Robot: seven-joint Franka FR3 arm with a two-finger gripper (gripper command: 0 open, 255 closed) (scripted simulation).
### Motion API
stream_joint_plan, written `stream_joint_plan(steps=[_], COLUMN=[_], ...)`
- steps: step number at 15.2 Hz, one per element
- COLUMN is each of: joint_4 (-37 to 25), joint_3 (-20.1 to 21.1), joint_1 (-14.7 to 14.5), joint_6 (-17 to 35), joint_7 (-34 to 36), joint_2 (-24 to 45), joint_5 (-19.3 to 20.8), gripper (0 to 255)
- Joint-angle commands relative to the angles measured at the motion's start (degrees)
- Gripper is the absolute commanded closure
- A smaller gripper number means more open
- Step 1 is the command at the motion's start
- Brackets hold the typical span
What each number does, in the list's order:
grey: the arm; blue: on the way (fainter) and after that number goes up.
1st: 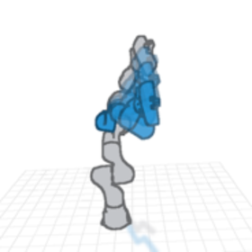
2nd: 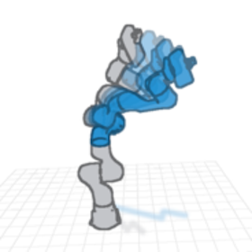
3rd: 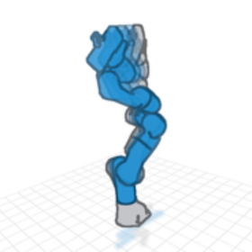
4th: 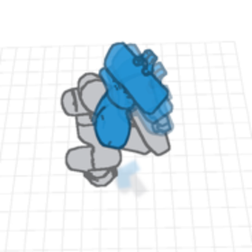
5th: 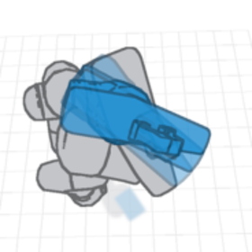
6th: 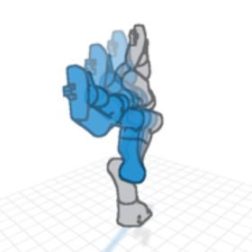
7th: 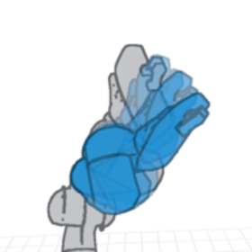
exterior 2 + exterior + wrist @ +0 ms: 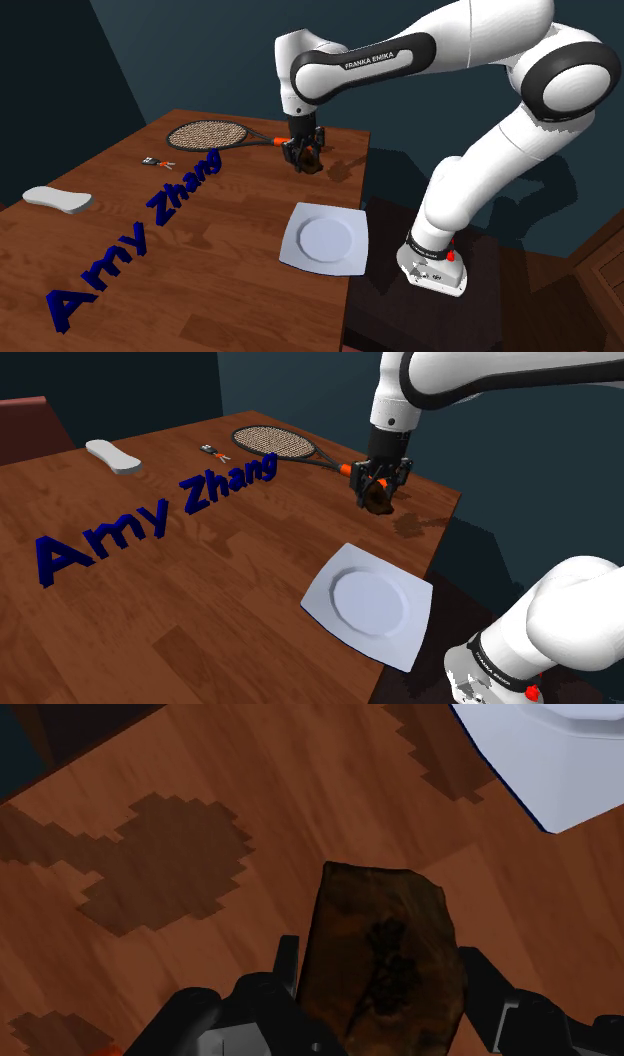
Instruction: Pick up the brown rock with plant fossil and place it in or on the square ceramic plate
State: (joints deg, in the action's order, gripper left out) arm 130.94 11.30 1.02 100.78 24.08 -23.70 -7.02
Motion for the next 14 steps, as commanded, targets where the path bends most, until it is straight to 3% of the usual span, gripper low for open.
stream_joint_plan(steps=[1,5,14], joint_4=[-1.4,-3.7,3.1], joint_3=[-0.1,-0.3,6.9], joint_1=[0.0,0.1,-5.6], joint_6=[-1.6,-4.1,-5.8], joint_7=[0.0,0.1,9.9], joint_2=[-0.2,-0.3,-10.1], joint_5=[0.1,0.2,-6.6], gripper=[255,255,255])
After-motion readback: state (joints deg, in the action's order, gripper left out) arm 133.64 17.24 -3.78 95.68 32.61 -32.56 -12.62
